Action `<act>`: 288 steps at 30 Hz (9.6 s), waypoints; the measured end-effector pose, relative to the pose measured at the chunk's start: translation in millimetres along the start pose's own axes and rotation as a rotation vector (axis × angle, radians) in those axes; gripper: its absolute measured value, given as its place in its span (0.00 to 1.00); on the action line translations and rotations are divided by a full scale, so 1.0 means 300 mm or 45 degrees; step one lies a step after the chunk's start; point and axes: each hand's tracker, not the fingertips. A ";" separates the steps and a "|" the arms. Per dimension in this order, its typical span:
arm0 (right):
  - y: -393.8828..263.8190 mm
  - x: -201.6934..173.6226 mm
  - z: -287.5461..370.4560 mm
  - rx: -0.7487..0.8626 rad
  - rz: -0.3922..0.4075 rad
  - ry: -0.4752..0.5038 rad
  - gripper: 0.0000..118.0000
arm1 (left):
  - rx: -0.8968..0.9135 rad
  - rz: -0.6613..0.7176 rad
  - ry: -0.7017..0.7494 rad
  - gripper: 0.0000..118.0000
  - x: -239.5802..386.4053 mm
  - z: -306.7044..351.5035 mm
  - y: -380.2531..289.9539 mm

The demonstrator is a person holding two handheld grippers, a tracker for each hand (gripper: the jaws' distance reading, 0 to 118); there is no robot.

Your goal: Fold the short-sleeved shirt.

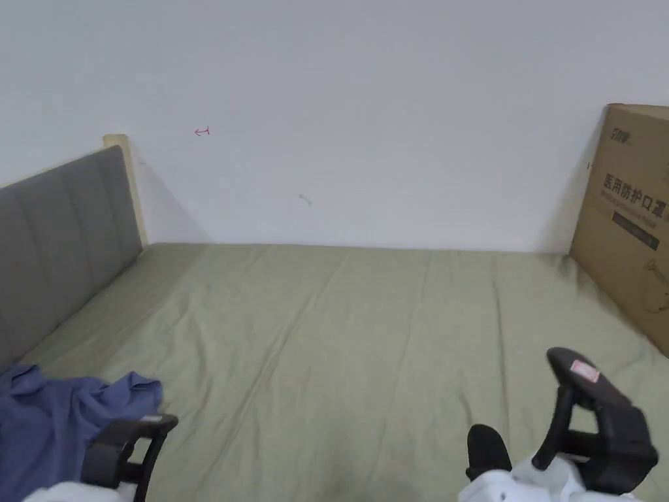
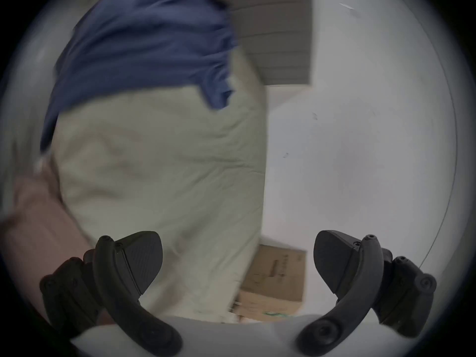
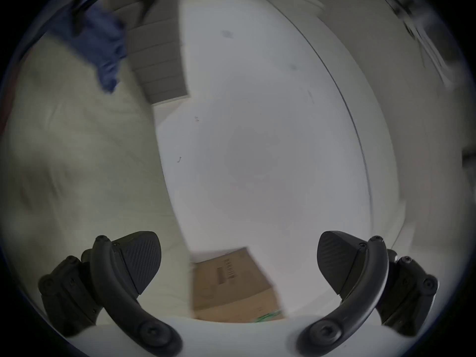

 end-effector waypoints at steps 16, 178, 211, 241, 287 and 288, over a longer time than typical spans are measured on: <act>-0.134 0.193 0.017 -0.282 -1.476 0.038 1.00 | 0.635 -1.752 -0.296 0.99 0.261 0.127 -0.373; -0.426 0.137 0.100 -0.873 -1.734 0.457 0.00 | -1.272 -1.310 0.368 0.88 0.091 -0.823 -0.509; -0.200 0.211 0.183 -0.378 -1.580 0.061 0.00 | 0.354 -1.694 -0.181 0.00 0.079 0.249 -0.249; -0.320 -0.109 -0.235 -0.838 -1.570 0.533 0.00 | -0.835 -1.767 0.632 0.97 0.016 -1.490 -0.096; -0.353 -0.475 -1.295 -1.231 -1.291 1.296 0.02 | -0.483 -1.388 0.130 0.02 -0.023 -0.632 0.037; -0.355 -0.414 -1.266 -1.193 -1.322 1.265 0.02 | -0.460 -1.385 0.100 0.02 0.008 -0.603 0.055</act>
